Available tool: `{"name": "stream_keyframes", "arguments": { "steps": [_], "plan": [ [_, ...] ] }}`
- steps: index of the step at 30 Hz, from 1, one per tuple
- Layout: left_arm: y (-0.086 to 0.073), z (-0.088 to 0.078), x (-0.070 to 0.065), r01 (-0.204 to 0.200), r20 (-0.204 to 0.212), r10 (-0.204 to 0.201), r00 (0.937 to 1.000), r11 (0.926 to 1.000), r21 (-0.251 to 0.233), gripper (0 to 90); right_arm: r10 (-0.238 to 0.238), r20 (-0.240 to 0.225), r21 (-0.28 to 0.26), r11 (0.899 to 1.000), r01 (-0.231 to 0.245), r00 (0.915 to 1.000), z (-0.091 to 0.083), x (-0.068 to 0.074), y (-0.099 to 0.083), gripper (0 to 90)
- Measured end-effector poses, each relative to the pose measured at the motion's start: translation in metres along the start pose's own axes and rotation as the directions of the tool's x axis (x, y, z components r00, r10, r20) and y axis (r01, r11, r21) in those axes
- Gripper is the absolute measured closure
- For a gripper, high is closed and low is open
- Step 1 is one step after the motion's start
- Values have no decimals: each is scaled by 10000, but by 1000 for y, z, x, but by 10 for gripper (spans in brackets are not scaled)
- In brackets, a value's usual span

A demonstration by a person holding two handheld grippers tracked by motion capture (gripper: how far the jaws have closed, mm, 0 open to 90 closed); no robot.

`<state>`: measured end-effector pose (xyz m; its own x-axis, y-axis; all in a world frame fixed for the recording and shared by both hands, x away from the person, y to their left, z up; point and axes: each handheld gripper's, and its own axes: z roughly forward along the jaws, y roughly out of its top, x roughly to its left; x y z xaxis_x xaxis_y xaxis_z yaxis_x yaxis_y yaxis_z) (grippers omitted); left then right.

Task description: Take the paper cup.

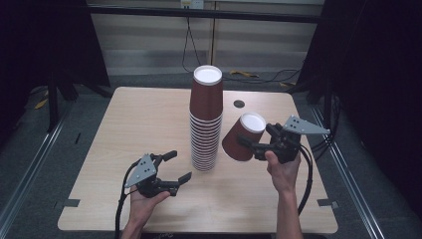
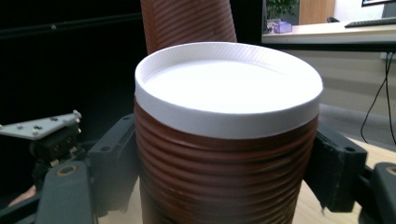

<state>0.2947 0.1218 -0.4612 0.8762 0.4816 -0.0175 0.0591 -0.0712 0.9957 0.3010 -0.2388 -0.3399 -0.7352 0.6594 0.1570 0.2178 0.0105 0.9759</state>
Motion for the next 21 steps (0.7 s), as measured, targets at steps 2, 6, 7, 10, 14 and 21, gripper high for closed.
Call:
{"name": "stream_keyframes", "arguments": {
  "steps": [2,6,7,10,14,21],
  "plan": [
    [1,2,-2,-15,70,15,10000,10000,-46,169,30,22,76,10000,-30,10000,0,0,-4,220],
    [3,8,-6,-16,296,19,9996,9999,-100,168,145,-44,149,9998,-144,9999,1,2,-15,221],
    [4,8,-7,-71,345,72,9994,10000,-19,168,145,-44,149,9998,-144,9999,1,2,-15,221],
    [6,12,-10,-167,523,168,9985,9999,-31,164,153,-158,236,9996,-150,9998,3,5,-20,220],
    [8,14,-13,-219,763,212,9969,9997,84,158,220,-318,343,9992,-210,9993,6,9,-30,221],
    [7,17,-18,-388,1163,399,9924,9992,-117,154,494,-732,517,9976,-456,9961,16,14,-48,221]
  ]
}}
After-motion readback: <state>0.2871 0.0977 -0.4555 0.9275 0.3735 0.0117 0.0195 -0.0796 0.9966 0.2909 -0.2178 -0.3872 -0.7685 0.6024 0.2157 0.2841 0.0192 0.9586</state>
